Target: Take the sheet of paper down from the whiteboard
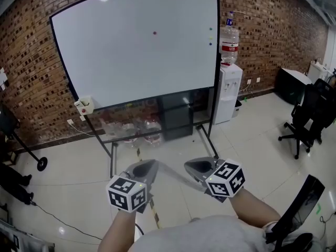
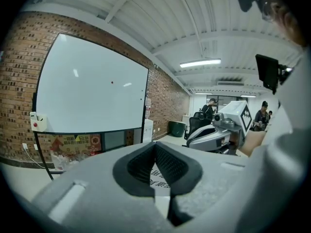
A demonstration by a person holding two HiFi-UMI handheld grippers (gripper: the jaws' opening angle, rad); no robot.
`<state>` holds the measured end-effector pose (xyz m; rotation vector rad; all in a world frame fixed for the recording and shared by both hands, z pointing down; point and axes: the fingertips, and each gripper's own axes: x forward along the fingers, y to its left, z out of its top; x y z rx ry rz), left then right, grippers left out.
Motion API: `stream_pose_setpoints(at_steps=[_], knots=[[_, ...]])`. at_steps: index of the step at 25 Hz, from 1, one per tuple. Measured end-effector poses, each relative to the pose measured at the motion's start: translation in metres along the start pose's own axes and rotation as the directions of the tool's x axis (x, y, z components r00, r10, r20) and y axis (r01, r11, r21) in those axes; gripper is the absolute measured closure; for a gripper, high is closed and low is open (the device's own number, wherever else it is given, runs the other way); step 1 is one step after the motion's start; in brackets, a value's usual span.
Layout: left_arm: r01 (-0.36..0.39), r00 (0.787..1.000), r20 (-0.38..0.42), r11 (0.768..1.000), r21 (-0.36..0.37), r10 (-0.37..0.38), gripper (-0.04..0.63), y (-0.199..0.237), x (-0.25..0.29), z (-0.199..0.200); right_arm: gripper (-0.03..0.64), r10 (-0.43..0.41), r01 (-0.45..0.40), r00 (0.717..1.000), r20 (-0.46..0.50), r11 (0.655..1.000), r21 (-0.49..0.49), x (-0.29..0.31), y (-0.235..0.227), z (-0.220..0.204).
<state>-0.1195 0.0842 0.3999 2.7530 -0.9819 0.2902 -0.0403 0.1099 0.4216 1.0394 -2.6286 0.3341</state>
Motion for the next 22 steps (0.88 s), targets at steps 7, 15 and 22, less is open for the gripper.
stream_pose_setpoints(at_steps=[7, 15, 22], knots=[[0.011, 1.0, 0.002, 1.0, 0.007, -0.011, 0.593, -0.005, -0.007, 0.001, 0.617, -0.015, 0.015, 1.0, 0.008, 1.0, -0.009, -0.005, 0.008, 0.005], [0.023, 1.0, 0.001, 0.999, 0.024, -0.023, 0.593, -0.012, -0.011, 0.004, 0.617, -0.023, 0.023, 1.0, 0.019, 1.0, -0.015, -0.01, 0.014, 0.009], [0.033, 0.999, -0.006, 0.999, 0.028, -0.032, 0.594, -0.022, -0.009, 0.003, 0.617, -0.027, 0.027, 0.999, 0.017, 1.0, -0.015, -0.018, 0.015, 0.004]])
